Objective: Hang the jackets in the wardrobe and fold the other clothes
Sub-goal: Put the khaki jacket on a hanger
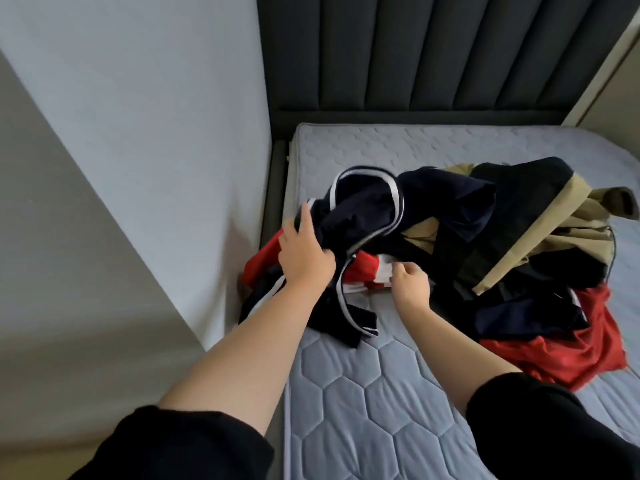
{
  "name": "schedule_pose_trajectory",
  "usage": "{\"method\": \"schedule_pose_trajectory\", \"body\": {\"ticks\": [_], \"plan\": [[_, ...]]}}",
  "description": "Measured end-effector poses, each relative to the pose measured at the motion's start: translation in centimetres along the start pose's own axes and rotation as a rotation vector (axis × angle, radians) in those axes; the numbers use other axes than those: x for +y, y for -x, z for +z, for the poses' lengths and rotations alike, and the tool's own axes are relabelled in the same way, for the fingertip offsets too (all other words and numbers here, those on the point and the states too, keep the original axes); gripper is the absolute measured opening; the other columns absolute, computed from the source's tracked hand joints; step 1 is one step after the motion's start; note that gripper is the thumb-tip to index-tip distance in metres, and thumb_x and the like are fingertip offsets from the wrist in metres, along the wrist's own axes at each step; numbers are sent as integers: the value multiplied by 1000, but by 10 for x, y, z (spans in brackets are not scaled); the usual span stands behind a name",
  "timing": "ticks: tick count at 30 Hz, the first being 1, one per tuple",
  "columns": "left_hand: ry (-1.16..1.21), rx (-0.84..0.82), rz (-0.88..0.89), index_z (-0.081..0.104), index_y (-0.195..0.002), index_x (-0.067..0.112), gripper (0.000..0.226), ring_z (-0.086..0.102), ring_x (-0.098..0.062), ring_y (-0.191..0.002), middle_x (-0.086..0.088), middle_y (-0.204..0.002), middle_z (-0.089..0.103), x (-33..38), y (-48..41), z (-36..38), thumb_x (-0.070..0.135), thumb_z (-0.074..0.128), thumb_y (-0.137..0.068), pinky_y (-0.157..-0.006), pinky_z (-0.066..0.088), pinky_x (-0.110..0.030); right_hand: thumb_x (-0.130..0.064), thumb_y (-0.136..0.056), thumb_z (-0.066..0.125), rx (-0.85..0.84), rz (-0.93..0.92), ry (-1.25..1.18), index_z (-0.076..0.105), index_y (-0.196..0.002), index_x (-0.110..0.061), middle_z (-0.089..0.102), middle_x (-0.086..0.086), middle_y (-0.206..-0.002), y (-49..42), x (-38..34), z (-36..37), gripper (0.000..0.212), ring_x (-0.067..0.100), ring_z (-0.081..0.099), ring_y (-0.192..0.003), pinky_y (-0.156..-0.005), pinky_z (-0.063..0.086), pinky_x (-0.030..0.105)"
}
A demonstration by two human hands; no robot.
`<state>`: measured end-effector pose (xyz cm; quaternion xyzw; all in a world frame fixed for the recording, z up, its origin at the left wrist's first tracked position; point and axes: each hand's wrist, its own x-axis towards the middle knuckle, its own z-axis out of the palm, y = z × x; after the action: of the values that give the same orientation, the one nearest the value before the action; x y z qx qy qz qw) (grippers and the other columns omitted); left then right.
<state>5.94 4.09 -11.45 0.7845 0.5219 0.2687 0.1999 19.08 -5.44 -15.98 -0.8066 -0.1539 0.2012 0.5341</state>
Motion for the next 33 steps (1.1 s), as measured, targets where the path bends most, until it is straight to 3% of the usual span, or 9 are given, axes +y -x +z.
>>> {"method": "schedule_pose_trajectory", "body": {"ticks": [4, 6, 11, 16, 20, 23, 26, 30, 33], "plan": [[-213, -670, 60, 7, -151, 25, 76, 6, -29, -144, -10, -158, 5, -3, 19, 44, 29, 53, -90, -115, 19, -45, -22, -85, 56, 356, 58, 88, 48, -126, -8, 40, 13, -134, -16, 7, -32, 43, 30, 40, -121, -99, 37, 40], [-274, -839, 29, 4, -151, 25, 76, -2, -28, -145, -8, -158, -3, -8, 27, 59, 32, 52, -92, -114, 16, -45, -24, -83, 62, 469, 166, 138, 36, -137, -8, 35, 15, -141, -29, 11, -52, 61, 32, 33, -129, -104, 31, 43], [-292, -807, 36, 11, -150, 22, 71, -1, -27, -145, -7, -158, 0, -13, 28, 69, 28, 50, -92, -112, 22, -43, -28, -79, 73, 335, 301, -110, 16, -148, -13, 36, 12, -144, -61, 23, -90, 91, 32, 39, -130, -104, 35, 40], [-132, -760, 77, 24, -148, 15, 62, 21, -27, -141, -8, -153, 22, -5, 26, 61, 23, 50, -92, -111, 25, -35, -3, -84, 56, 235, 148, -1, 45, -133, -5, 54, 10, -106, -72, 6, -106, 50, 27, 55, -97, -82, 47, 32], [338, -690, -151, 47, -135, 16, 39, 49, -19, -118, -6, -136, 52, 6, 25, 50, 23, 45, -97, -90, 35, -25, 5, -84, 46, -28, -79, 193, 60, -82, -8, 54, 3, -76, -54, -28, -89, 19, 24, 54, -84, -64, 47, 29], [801, -792, -486, 56, -120, 16, 34, 56, -19, -106, -3, -113, 64, 21, 27, 41, 34, 35, -101, -93, 37, -36, 4, -86, 50, -227, -189, 319, 55, -71, -14, 50, -3, -66, -31, -45, -84, 24, 16, 51, -70, -51, 36, 17], [952, -922, -551, 59, -102, 19, 36, 61, -20, -96, -2, -99, 66, 32, 31, 36, 48, 39, -97, -90, 41, -38, -2, -88, 57, -334, -277, 421, 50, -61, -18, 48, -5, -63, -8, -50, -87, 32, 6, 43, -59, -44, 32, 10], [1050, -842, -598, 62, -103, 11, 14, 60, -23, -93, -11, -104, 64, 44, 40, 24, 17, 55, -92, -84, 48, -36, -6, -89, 59, -427, -233, 355, 54, -70, -16, 50, -3, -66, 16, -51, -92, 22, 7, 48, -59, -46, 38, 11], [965, -739, -495, 62, -105, 9, 22, 59, -25, -84, -14, -99, 62, 46, 42, 10, -1, 49, -90, -71, 49, -32, -9, -89, 61, -472, 26, -17, 59, -93, -12, 58, 4, -79, 29, -50, -97, 6, 11, 57, -66, -50, 48, 20]]}}
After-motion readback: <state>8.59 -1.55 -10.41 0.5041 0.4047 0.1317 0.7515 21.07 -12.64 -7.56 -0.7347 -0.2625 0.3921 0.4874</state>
